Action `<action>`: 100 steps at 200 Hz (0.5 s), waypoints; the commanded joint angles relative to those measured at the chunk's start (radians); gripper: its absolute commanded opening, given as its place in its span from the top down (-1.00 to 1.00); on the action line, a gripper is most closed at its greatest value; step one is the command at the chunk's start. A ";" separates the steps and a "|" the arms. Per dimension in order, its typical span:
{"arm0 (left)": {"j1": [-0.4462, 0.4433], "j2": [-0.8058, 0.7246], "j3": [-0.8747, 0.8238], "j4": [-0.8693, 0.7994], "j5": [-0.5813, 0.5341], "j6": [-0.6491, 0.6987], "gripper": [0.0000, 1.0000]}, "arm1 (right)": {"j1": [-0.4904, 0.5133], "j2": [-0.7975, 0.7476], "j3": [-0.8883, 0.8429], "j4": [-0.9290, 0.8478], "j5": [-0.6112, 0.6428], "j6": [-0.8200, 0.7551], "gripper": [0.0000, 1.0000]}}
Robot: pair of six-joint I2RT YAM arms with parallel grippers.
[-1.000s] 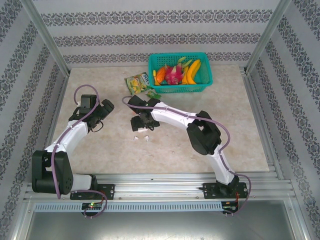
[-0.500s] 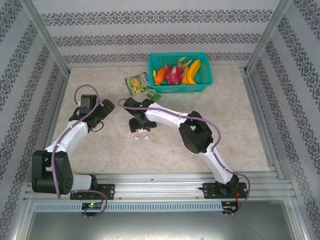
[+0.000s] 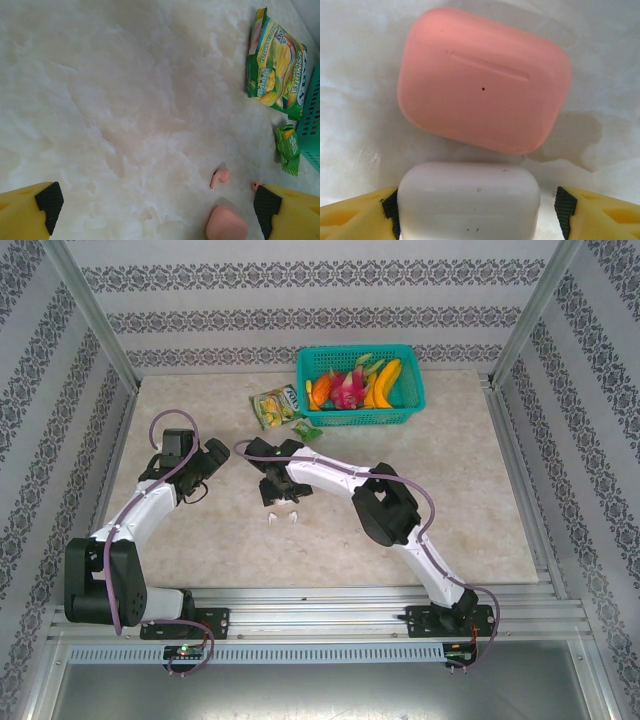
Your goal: Insert the wireless bluetooth earbuds into the charging case
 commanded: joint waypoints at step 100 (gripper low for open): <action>-0.008 0.015 0.006 0.016 0.004 -0.009 -0.99 | 0.024 -0.029 -0.024 -0.013 0.024 -0.023 -0.29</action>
